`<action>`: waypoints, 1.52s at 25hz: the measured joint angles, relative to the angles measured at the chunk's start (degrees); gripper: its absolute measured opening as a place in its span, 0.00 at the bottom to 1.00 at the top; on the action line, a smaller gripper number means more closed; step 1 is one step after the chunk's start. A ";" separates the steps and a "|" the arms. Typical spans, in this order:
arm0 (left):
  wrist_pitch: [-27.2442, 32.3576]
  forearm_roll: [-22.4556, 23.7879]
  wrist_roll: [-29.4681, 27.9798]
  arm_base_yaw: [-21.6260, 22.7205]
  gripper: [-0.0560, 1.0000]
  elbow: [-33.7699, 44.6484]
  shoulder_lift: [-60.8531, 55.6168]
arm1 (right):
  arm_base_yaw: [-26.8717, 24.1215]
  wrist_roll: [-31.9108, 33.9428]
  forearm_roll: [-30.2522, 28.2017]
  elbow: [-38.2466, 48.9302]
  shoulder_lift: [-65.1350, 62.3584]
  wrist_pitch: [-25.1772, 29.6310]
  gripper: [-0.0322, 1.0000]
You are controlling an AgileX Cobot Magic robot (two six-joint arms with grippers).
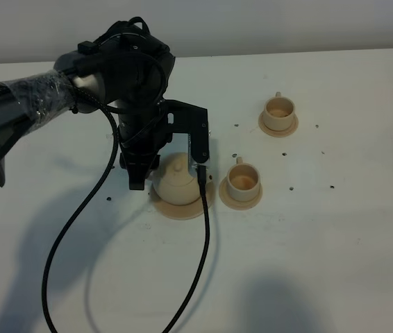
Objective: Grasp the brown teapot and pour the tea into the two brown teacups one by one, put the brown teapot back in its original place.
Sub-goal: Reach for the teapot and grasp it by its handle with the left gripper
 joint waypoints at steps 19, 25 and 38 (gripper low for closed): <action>-1.59 1.27 0.00 0.00 0.44 0.00 1.79 | 0.00 0.00 0.00 0.00 0.00 0.00 0.06; -1.65 1.27 0.00 0.00 0.42 0.00 1.79 | 0.00 0.00 0.00 0.00 0.00 0.00 0.06; -1.75 1.32 -0.24 -0.48 0.33 0.00 1.79 | 0.00 0.00 0.00 0.00 0.00 0.00 0.06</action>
